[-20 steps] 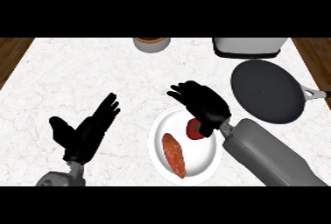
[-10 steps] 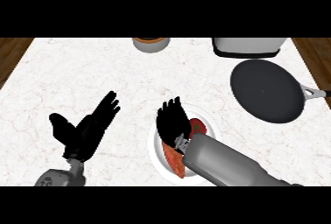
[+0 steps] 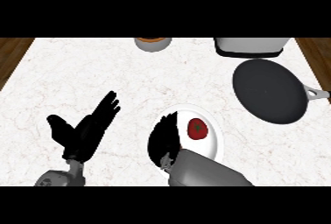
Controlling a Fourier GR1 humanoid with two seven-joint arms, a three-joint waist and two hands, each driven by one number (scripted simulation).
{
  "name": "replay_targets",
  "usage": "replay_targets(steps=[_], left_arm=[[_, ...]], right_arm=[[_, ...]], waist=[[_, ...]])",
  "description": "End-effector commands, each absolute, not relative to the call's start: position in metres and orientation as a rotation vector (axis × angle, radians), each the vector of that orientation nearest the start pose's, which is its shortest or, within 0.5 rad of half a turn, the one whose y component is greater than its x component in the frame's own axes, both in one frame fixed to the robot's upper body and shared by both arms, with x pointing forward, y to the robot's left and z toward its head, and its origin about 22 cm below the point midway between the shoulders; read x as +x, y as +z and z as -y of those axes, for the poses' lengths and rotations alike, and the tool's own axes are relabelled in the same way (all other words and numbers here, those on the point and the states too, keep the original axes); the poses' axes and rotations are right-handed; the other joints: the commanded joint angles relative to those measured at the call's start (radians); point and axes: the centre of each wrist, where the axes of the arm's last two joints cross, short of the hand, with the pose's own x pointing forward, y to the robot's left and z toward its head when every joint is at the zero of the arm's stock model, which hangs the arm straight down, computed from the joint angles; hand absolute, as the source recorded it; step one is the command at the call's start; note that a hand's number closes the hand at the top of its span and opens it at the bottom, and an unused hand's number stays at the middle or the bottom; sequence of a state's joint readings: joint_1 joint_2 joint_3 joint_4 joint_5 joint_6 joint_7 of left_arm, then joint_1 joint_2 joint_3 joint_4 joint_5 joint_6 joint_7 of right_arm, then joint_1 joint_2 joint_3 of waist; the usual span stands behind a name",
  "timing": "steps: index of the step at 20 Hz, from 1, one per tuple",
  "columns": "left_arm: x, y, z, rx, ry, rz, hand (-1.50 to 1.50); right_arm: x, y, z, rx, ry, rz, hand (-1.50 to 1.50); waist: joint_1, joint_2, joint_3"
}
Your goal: Pick the tomato from the plate and place it in the pan
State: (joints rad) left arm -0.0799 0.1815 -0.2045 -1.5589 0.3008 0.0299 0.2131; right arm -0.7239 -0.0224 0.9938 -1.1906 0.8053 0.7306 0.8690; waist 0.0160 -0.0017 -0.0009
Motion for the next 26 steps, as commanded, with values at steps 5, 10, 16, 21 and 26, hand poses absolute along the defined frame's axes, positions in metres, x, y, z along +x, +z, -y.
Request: replay_targets(steps=[5,10,16,21,26], left_arm=[[0.252,0.013,-0.212,-0.222,-0.074,1.368,0.00],[0.249,0.020,-0.220,-0.222,-0.093,1.359,0.00],[0.258,0.015,-0.212,-0.219,-0.099,1.362,0.00],[0.278,0.018,-0.220,-0.237,-0.074,1.361,0.00],[0.250,0.014,-0.223,-0.221,-0.090,1.362,0.00]], right_arm=[[0.252,0.019,-0.015,-1.177,2.086,0.522,-1.50],[0.267,0.007,-0.002,-1.332,2.066,0.467,-1.50],[0.262,0.008,0.013,-1.266,2.093,0.496,-1.50],[0.272,0.001,0.011,-1.306,2.075,0.502,-1.50],[0.281,0.002,0.027,-1.264,2.098,0.565,1.50]], waist=[[-0.012,0.001,0.001],[-0.011,0.001,0.001],[-0.017,0.001,0.001],[-0.017,0.002,0.001],[-0.012,0.001,0.001]])
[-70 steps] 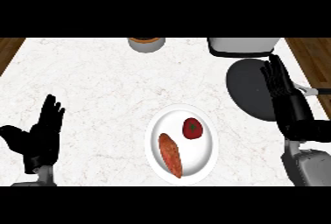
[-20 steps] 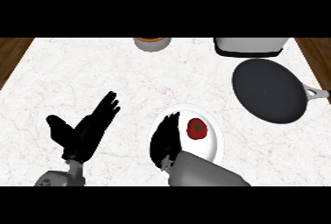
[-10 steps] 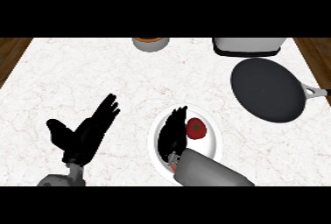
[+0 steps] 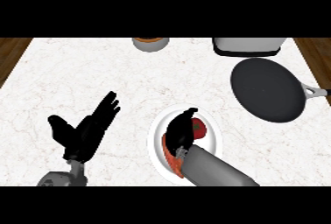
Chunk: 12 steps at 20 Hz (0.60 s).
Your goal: Pick the tomato from the plate and place it in the pan
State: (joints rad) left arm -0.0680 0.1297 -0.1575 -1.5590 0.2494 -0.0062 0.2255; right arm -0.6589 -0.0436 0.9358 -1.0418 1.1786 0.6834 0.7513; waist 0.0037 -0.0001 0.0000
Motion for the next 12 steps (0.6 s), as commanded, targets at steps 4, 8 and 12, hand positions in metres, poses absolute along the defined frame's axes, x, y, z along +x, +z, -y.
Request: replay_targets(steps=[4,8,12], left_arm=[[0.265,0.019,-0.200,-0.209,-0.087,1.363,0.00],[0.253,0.037,-0.221,-0.234,-0.113,1.344,0.00],[0.249,0.016,-0.227,-0.191,-0.034,1.351,0.00]], right_arm=[[0.297,-0.012,0.049,-1.325,2.203,0.625,1.50],[0.293,-0.021,0.028,-1.355,2.251,0.621,1.50],[0.245,-0.023,0.094,-0.846,2.111,1.059,1.50]], waist=[[0.002,0.001,0.000],[0.009,0.001,0.000],[-0.070,-0.012,0.003]])
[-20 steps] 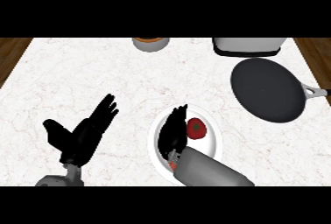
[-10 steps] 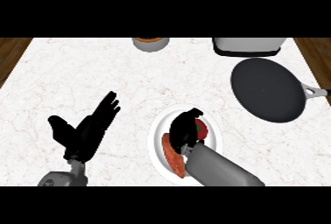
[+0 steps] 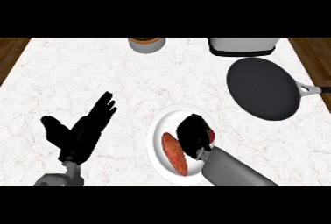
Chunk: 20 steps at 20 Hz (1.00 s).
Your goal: Pick the tomato from the plate and place it in the pan
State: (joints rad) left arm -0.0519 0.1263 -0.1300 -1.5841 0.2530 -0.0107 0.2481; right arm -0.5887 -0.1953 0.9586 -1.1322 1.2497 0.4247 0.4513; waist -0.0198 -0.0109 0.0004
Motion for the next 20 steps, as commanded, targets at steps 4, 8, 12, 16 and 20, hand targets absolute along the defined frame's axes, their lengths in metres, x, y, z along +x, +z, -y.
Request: replay_targets(steps=[4,8,12,16,20], left_arm=[[0.246,0.009,-0.233,-0.165,-0.008,1.341,0.00],[0.237,0.008,-0.247,-0.153,-0.002,1.341,0.00],[0.237,0.009,-0.244,-0.161,-0.003,1.341,0.00],[0.240,0.008,-0.245,-0.177,-0.016,1.344,0.00],[0.240,0.011,-0.238,-0.171,-0.023,1.368,0.00]], right_arm=[[0.212,-0.024,0.124,-0.572,2.000,1.274,1.50],[0.201,0.005,0.185,-0.651,1.808,1.503,1.50],[0.197,0.050,0.214,-0.728,1.559,1.804,1.50],[0.176,0.067,0.234,-0.609,1.264,1.890,1.50],[0.167,0.080,0.257,-0.439,1.035,1.921,1.50]], waist=[[-0.085,-0.003,0.003],[-0.076,-0.008,0.002],[-0.076,-0.007,0.002],[-0.058,0.004,0.001],[-0.037,0.008,0.003]])
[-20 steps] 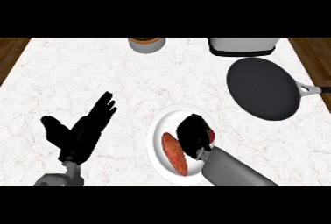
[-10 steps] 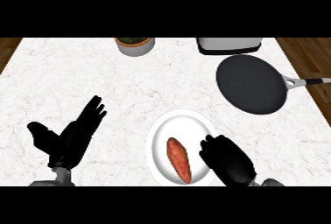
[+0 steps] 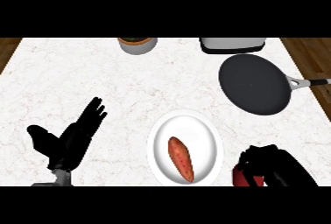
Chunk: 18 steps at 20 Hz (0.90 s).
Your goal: Pick the tomato from the plate and place it in the pan
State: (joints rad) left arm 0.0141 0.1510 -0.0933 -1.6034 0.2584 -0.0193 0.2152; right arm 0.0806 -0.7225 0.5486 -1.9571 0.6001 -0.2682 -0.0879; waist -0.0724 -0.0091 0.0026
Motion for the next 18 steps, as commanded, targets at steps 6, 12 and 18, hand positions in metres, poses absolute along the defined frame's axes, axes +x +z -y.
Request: replay_targets(steps=[6,12,18], left_arm=[[0.241,0.009,-0.222,-0.225,-0.076,1.368,0.00],[0.250,0.011,-0.216,-0.239,-0.073,1.358,0.00],[0.254,0.014,-0.207,-0.220,-0.079,1.354,0.00]], right_arm=[[0.189,0.079,0.327,-0.335,0.827,1.877,1.50],[0.233,0.054,0.351,-0.498,0.890,1.878,1.50],[0.277,0.024,0.338,-0.603,0.852,1.931,1.50]], waist=[[0.064,0.012,0.000],[0.078,0.011,-0.002],[0.083,0.012,-0.002]])
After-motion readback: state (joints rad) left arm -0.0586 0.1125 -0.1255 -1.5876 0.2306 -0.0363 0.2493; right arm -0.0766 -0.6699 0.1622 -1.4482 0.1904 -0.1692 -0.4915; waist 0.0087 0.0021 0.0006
